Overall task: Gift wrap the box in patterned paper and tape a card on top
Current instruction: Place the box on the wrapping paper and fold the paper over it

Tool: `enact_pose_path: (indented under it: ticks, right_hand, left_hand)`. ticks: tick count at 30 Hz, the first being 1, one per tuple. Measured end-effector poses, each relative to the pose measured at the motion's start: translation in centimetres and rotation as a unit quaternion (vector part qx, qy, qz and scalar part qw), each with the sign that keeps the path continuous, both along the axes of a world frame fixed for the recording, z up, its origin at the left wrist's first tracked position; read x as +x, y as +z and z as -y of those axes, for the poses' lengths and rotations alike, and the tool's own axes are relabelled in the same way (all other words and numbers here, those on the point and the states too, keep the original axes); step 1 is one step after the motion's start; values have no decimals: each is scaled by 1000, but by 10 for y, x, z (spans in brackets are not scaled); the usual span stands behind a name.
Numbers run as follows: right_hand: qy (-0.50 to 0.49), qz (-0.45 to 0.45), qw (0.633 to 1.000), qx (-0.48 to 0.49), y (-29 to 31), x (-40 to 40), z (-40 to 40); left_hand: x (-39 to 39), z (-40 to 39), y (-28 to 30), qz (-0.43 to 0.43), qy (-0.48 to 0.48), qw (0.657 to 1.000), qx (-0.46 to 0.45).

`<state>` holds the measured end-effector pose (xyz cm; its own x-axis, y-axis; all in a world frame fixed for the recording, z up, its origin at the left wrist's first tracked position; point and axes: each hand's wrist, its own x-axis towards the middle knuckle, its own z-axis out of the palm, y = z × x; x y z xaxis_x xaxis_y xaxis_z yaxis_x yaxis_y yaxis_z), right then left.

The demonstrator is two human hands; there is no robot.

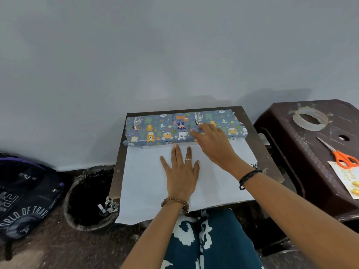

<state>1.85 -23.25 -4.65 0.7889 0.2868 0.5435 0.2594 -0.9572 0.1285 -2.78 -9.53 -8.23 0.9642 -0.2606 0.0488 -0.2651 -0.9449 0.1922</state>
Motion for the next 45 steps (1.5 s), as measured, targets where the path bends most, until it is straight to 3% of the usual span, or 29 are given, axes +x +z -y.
enact_pose_path:
  ticks: [11,14,18,25,29,31,34,37,41,45]
  right_hand:
    - [-48,-139,987,71,1,-24,-3]
    - [-50,-160,983,70,5,-33,0]
    - [-68,-206,973,74,16,-32,-3]
    - [-84,-257,953,137,31,-29,-11]
    - [-104,-311,937,122,37,-31,-12]
    - [-105,-329,932,113,40,-32,-13]
    - [-113,-330,932,95,43,-37,-15]
    - [-116,-299,945,66,44,-48,-17]
    - [-106,-209,972,-6,43,-66,-20]
    - [-104,-204,973,-36,43,-76,-20]
  left_hand:
    - [-12,-12,-2,18,-29,999,6]
    - [-21,-16,3,-42,-48,998,-3]
    - [-40,-23,17,-100,-110,988,47]
    - [-64,-44,35,-163,-259,938,164]
    - [-65,-44,55,-142,-296,917,227]
    - [-65,-44,68,-206,-291,915,186]
    - [-68,-44,87,-337,-235,910,49]
    - [-71,-40,99,-404,-218,889,-10]
    - [-77,-27,112,-434,-214,875,-35]
    - [-80,-24,118,-442,-236,865,15]
